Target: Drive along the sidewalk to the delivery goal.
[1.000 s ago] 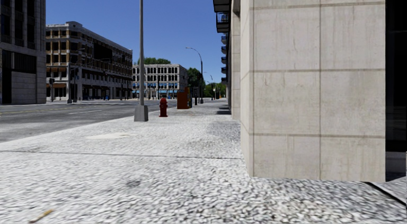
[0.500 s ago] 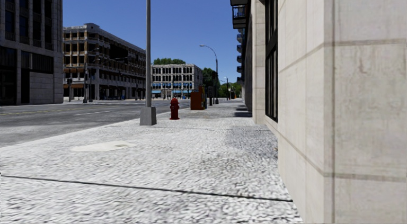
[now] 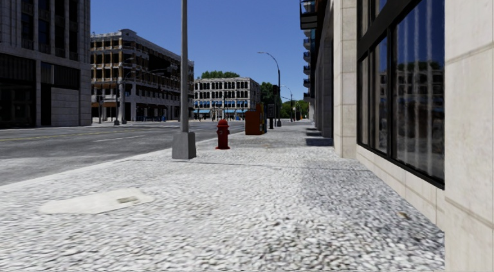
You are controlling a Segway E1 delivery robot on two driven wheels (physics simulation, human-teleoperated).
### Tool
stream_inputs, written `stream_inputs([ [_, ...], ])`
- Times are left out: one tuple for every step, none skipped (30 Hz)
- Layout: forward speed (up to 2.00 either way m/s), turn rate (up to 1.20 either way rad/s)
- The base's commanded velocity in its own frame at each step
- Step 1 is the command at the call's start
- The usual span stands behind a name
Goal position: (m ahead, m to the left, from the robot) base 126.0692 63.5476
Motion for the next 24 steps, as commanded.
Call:
stream_inputs([
  [2.00,0.00],
  [2.00,0.00],
  [2.00,0.00],
  [2.00,0.00],
  [2.00,0.00],
  [2.00,0.00],
  [2.00,0.00],
  [2.00,0.00],
  [2.00,0.00],
  [2.00,0.00],
  [2.00,0.00],
  [2.00,0.00],
  [2.00,0.00],
  [2.00,0.00],
  [2.00,-0.11],
  [2.00,-0.17],
  [2.00,-0.20],
  [2.00,-0.21],
  [2.00,-0.21],
  [2.00,-0.29],
  [2.00,-0.36],
  [2.00,-0.38],
  [2.00,-0.39],
  [2.00,-0.39],
])
